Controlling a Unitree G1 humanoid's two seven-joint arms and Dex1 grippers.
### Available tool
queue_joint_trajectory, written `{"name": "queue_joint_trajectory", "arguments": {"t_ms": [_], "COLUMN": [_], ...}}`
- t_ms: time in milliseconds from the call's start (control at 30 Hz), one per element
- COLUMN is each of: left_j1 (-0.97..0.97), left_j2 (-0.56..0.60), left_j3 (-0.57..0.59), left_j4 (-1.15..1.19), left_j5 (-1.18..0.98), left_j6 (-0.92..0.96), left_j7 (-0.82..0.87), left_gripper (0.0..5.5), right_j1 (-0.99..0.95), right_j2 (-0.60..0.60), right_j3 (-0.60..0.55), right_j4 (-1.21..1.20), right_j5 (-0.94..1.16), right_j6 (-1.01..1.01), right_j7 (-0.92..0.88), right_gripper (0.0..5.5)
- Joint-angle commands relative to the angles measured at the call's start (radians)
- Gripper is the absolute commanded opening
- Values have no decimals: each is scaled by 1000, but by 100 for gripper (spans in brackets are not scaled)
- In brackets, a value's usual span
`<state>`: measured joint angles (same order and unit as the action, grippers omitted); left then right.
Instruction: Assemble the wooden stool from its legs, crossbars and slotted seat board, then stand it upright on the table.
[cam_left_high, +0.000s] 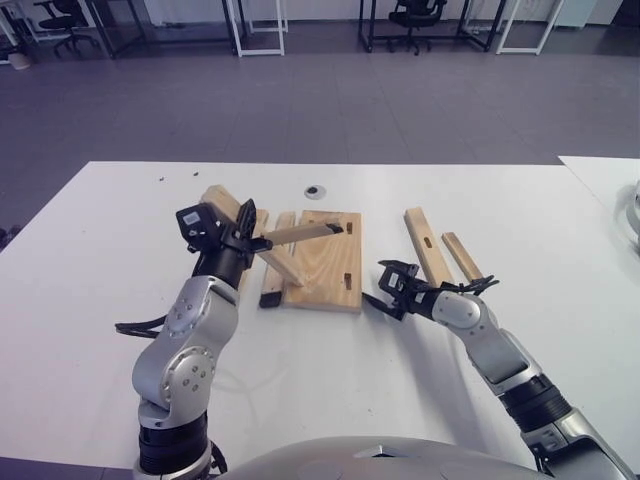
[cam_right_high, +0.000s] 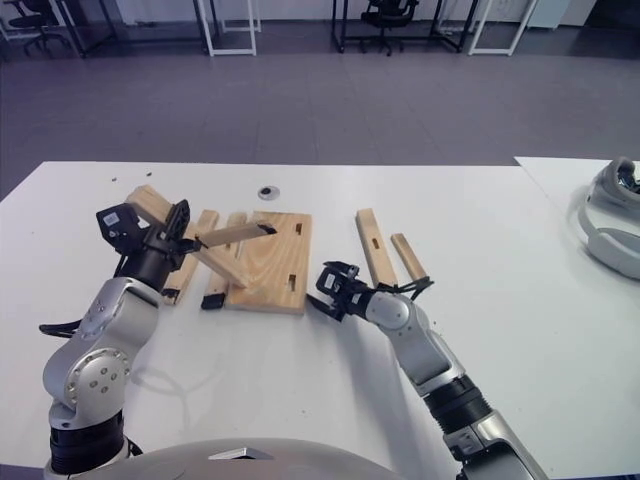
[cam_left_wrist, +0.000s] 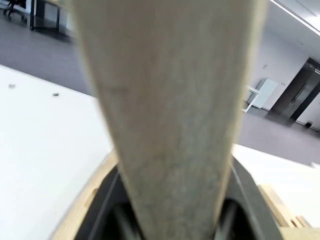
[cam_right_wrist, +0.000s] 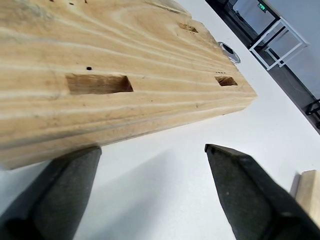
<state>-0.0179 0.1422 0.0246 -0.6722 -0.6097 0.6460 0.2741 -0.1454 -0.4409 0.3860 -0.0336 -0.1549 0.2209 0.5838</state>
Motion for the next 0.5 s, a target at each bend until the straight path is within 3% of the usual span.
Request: {"name": "queue_joint_trajectory", "arguments": {"t_ms": [33,133,300,333,500], "left_j1": [30,25,-39,-66,-115], "left_j2": [94,111,5,-17,-36], "left_j3": [-172,-243,-185,-155,-77], "left_j4": [70,133,137,110,-29], "left_j5": [137,225,214,188,55], "left_j6": [109,86,39,33,74], "left_j7": [-49,-83,-83,-86,-159], "left_gripper": [102,102,102,139,221], "right_j1": [11,29,51,54,44], "right_j2": [31,2,-29,-27,-14], "right_j3": [3,-44,-129,-153,-243], "right_j4": [-50,-51,-47,-47,-42], "right_j5": [50,54,59,63,94], "right_j6": [-34,-39,-52,-53,-50], "right_j7": [41,33,7,-10,-65], "right_gripper": [387,387,387,387,387]}}
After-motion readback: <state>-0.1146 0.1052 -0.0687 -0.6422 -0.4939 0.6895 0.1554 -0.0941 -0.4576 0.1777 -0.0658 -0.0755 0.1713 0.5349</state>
